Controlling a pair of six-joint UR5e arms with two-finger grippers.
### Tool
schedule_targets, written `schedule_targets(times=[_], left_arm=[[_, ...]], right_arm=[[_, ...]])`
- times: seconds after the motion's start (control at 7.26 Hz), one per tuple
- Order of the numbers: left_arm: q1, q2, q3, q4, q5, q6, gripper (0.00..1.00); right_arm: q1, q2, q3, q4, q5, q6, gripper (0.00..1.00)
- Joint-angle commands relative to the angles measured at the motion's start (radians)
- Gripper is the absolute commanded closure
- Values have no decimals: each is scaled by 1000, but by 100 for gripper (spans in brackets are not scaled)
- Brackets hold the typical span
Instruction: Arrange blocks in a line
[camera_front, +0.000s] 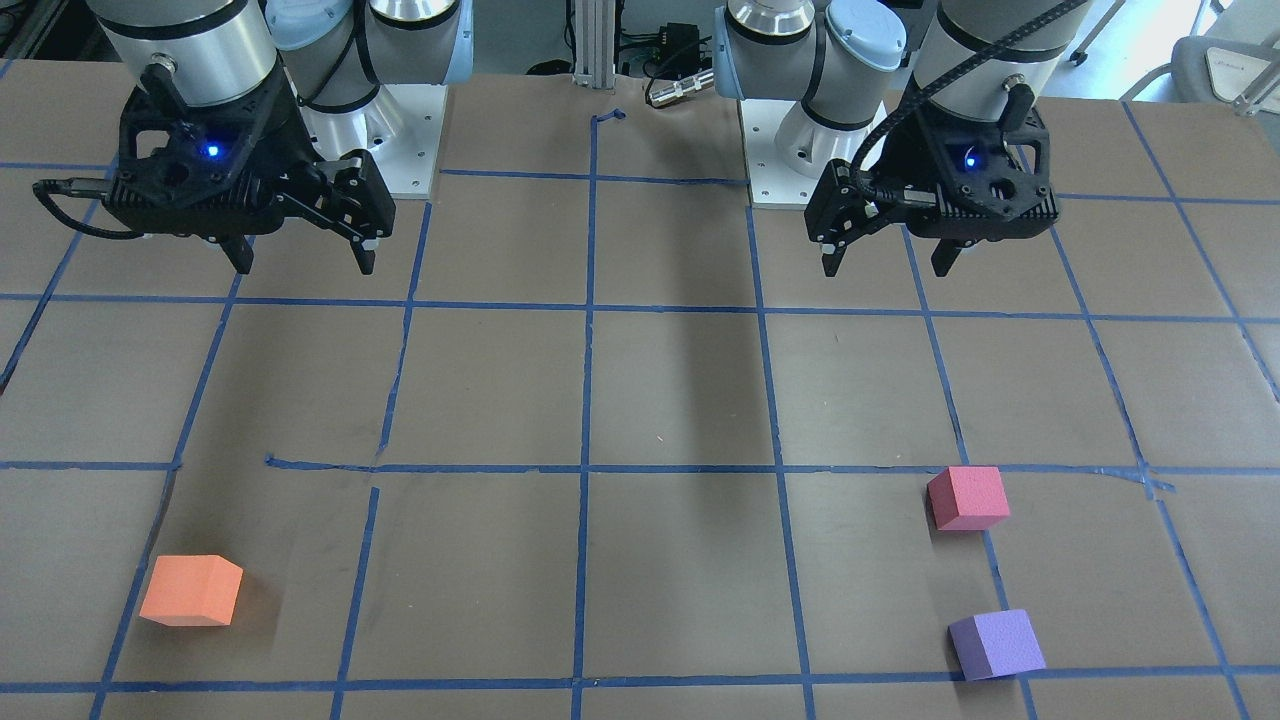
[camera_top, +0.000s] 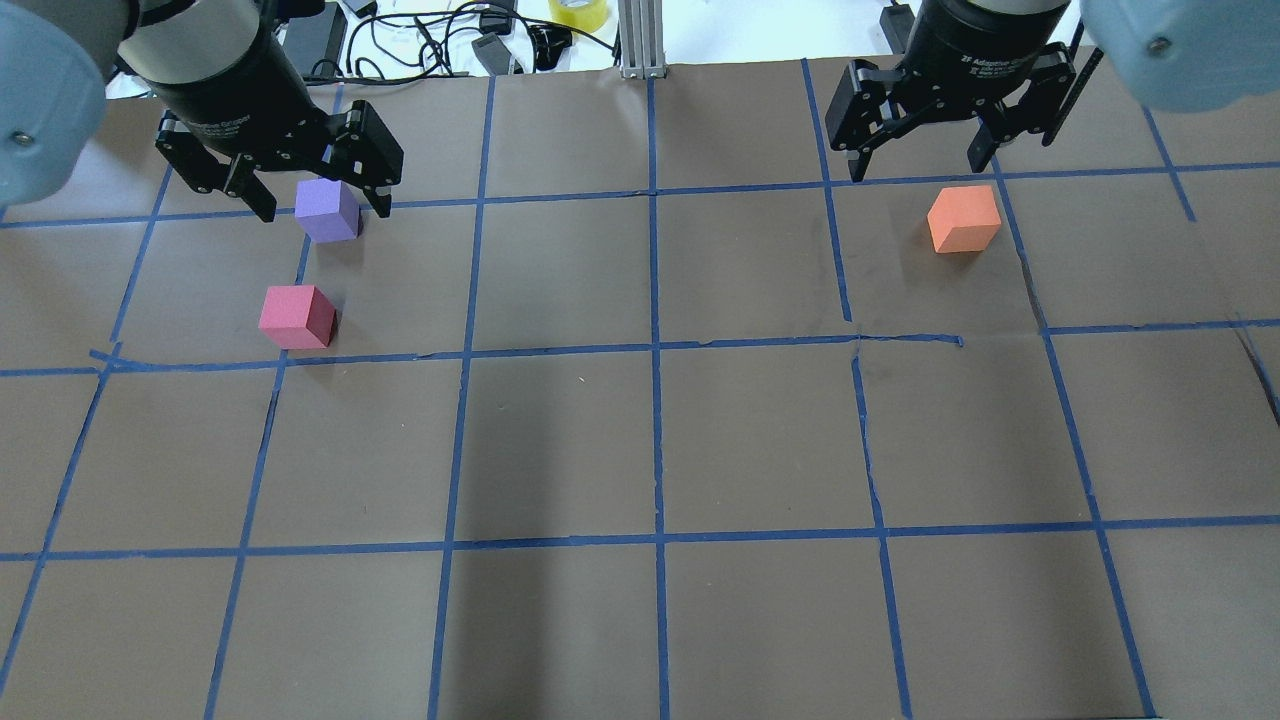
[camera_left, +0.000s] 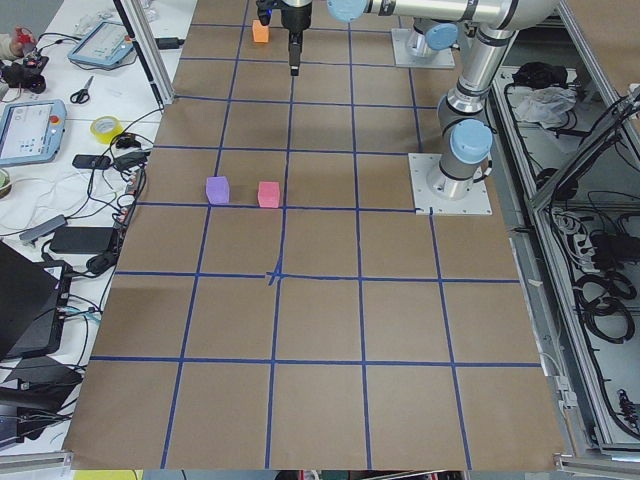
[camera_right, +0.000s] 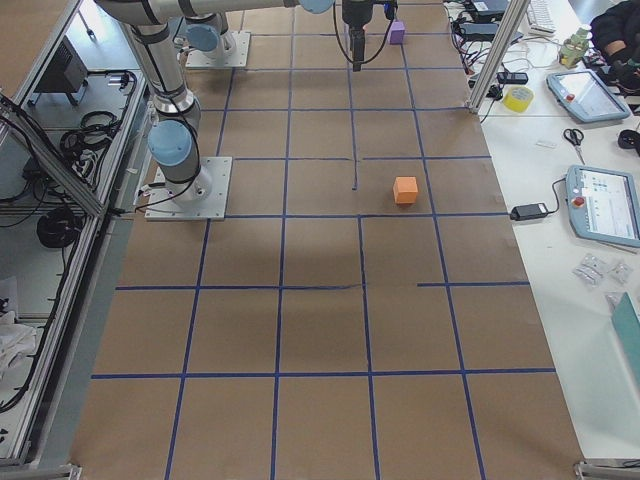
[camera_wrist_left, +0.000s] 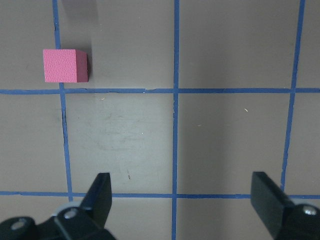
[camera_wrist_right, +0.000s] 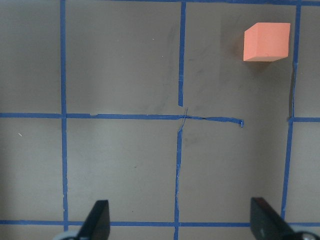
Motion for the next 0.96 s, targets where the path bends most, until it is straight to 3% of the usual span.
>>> schedule_targets(times=[0.0,0.41,0.83], left_arm=[[0,0,0,0,0,0,0],[2,-1,-2,0,-2,0,0],[0,-14,-4,0,2,-3,0]], right_arm=[[-11,7,-8,-17,3,0,0],[-182,152,-121,-17,-8,-9,0],[-271,339,-134,-193,14,-98,0]])
